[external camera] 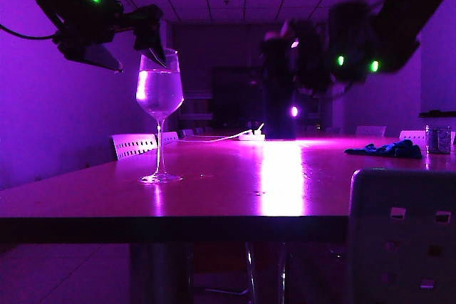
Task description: Pick up the black thermos cup, pour some water from it into the stemmed glass, and then put the thermos cup back on the table.
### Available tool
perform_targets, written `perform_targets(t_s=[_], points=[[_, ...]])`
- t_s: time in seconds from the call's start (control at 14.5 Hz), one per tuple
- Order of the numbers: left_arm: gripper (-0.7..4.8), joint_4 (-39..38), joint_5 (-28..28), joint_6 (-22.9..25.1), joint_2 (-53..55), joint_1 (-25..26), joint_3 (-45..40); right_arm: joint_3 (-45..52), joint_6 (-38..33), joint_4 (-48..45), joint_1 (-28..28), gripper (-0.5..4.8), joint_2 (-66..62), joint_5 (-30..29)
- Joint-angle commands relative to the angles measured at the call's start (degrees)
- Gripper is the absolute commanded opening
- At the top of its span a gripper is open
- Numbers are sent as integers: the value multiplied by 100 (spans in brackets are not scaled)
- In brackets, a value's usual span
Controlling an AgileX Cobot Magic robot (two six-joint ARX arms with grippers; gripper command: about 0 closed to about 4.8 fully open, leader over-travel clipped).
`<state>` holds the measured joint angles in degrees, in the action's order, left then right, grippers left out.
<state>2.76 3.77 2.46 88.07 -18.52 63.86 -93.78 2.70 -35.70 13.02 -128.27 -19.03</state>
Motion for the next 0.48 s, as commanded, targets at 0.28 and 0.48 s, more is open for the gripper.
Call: perform_targets(t_s=[0.28, 0.48], points=[[479, 74, -13, 205, -26, -9, 26, 28, -15, -861, -77, 85, -444, 181], [479, 74, -11, 208, -26, -9, 26, 33, -13, -1176, -81, 86, -540, 87]])
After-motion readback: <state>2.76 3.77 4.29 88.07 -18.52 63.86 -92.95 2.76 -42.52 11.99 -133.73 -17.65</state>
